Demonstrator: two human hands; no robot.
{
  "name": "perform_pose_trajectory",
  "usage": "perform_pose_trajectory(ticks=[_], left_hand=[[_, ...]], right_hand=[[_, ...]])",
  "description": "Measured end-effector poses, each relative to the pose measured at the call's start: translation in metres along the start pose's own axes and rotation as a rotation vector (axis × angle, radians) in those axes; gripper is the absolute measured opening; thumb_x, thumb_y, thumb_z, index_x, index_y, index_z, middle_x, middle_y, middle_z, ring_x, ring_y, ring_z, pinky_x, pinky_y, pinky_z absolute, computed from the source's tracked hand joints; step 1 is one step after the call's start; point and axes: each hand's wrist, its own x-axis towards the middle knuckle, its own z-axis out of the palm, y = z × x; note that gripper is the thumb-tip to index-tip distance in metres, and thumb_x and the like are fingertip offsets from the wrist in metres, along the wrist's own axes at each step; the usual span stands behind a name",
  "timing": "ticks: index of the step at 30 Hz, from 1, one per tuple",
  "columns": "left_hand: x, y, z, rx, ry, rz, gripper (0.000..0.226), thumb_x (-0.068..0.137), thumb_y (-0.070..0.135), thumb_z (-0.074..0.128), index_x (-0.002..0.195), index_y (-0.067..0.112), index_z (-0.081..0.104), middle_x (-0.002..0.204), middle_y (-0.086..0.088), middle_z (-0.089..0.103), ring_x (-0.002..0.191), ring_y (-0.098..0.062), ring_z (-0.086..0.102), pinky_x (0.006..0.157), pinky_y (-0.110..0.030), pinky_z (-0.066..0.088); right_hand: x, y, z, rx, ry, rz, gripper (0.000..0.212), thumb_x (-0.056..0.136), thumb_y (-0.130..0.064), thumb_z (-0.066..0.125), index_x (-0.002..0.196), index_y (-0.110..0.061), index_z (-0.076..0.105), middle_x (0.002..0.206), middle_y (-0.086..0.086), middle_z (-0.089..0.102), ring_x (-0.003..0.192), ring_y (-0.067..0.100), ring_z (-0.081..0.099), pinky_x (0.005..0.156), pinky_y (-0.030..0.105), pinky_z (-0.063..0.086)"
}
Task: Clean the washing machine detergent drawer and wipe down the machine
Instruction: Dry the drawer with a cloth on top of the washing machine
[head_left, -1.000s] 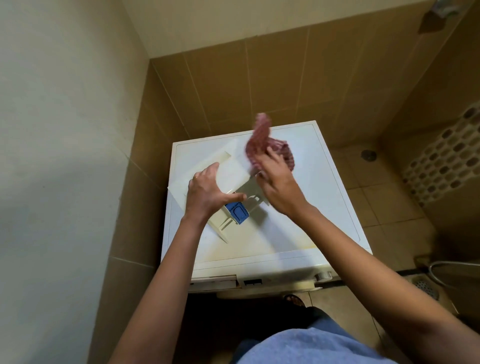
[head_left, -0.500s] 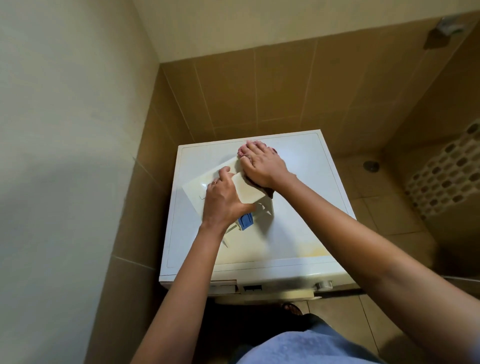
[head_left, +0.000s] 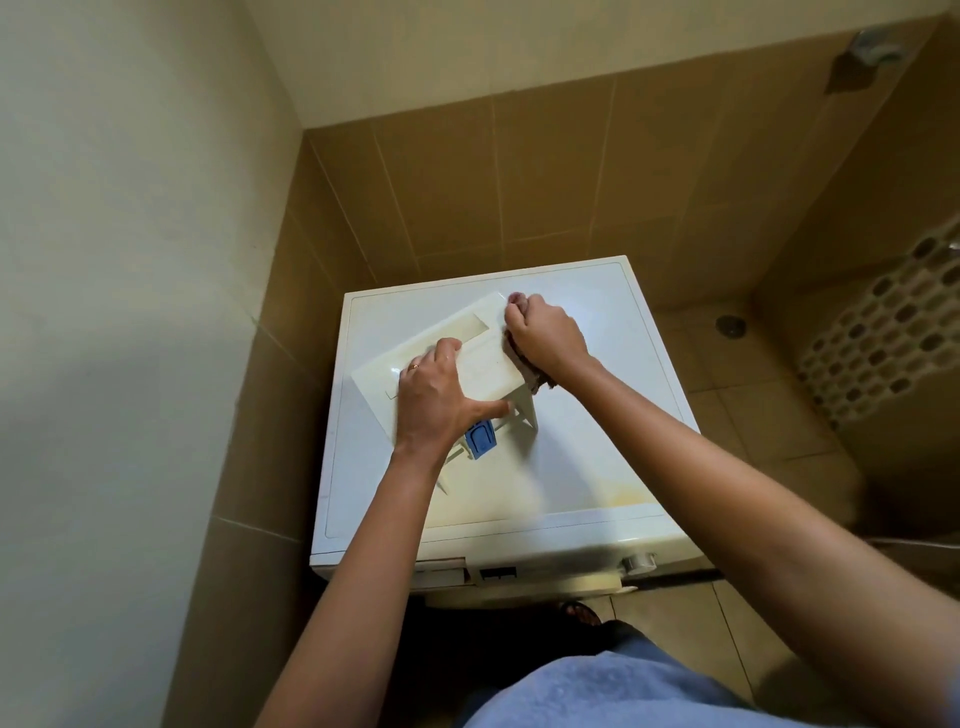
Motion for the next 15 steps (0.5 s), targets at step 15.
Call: perform_pose_trajectory(ticks=[15], left_hand=[[-0.007,-0.067,-0.018,-0.897,-0.022,-0.622,0.038,0.103,0.037,0.034,0.134,0.019,0.047,0.128,-0.011,0.058,0.106,-0.024,0.059,0.076,-0.033,0.054]], right_hand=[[-0.026,0.013,0.009,0.065,0.327,0.045,0.038,0.097,-0.041,0.037,0.106,-0.013,0.062,0.101,0.010,0.062,0.096,0.025,0.054,0.079,0.036,0.045]])
